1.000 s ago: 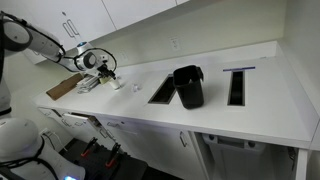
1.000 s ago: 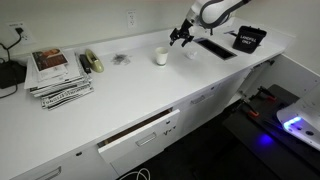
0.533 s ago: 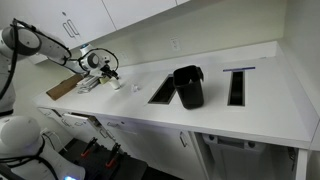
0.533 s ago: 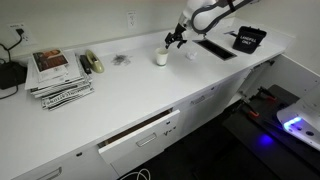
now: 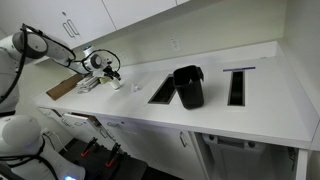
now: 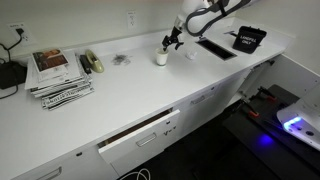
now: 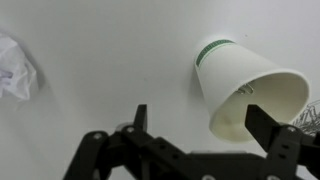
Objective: Pour the contents in the cup onto the counter top
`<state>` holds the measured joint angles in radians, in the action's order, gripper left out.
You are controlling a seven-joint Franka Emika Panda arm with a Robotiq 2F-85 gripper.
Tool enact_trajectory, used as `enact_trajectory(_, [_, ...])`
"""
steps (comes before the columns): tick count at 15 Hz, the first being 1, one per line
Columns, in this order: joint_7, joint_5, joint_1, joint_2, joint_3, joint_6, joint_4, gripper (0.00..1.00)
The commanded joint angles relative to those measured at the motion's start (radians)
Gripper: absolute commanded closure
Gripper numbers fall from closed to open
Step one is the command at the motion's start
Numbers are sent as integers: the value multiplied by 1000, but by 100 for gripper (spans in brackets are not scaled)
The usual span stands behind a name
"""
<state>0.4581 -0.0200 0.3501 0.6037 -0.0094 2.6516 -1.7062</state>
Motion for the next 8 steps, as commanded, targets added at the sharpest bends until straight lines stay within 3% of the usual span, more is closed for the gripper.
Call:
enact_trajectory(1, [26, -18, 18, 37, -21, -51, 62, 26])
enact_trajectory(8, [26, -18, 22, 61, -25, -62, 85, 80])
